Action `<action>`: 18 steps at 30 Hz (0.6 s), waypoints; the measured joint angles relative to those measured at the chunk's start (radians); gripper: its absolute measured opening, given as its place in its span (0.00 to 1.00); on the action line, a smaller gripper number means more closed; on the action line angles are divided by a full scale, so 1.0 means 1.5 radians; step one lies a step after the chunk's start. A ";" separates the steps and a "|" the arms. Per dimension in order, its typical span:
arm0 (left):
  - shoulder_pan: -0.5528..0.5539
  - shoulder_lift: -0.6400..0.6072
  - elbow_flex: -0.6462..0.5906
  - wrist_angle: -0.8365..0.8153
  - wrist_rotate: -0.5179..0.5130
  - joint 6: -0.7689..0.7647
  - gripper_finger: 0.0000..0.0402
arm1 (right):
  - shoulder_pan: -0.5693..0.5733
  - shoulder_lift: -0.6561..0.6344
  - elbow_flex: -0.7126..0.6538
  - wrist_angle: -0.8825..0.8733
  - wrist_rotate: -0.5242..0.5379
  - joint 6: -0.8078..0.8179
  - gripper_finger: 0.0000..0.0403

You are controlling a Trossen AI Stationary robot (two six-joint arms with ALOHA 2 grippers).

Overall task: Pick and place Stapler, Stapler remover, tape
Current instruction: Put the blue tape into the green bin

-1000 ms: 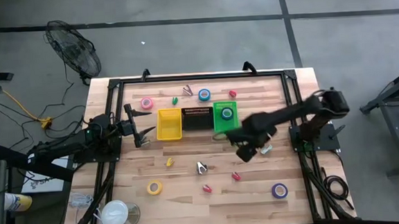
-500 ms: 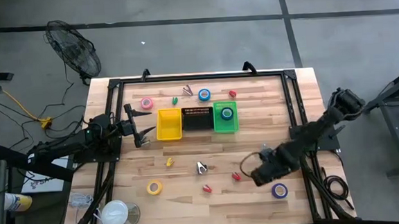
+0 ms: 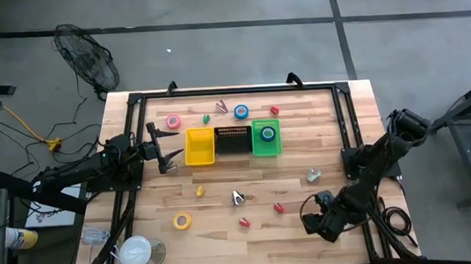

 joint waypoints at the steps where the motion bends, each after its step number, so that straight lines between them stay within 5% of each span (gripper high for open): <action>1: 0.000 0.000 0.000 0.000 0.000 0.000 0.70 | 0.001 0.010 0.000 0.007 -0.012 0.000 0.45; 12: 0.000 0.000 0.000 0.000 0.000 0.000 0.70 | -0.004 0.051 0.000 0.003 -0.021 -0.032 0.44; 18: 0.000 0.000 0.000 0.000 0.000 0.000 0.70 | -0.014 0.051 0.000 -0.001 -0.027 -0.073 0.28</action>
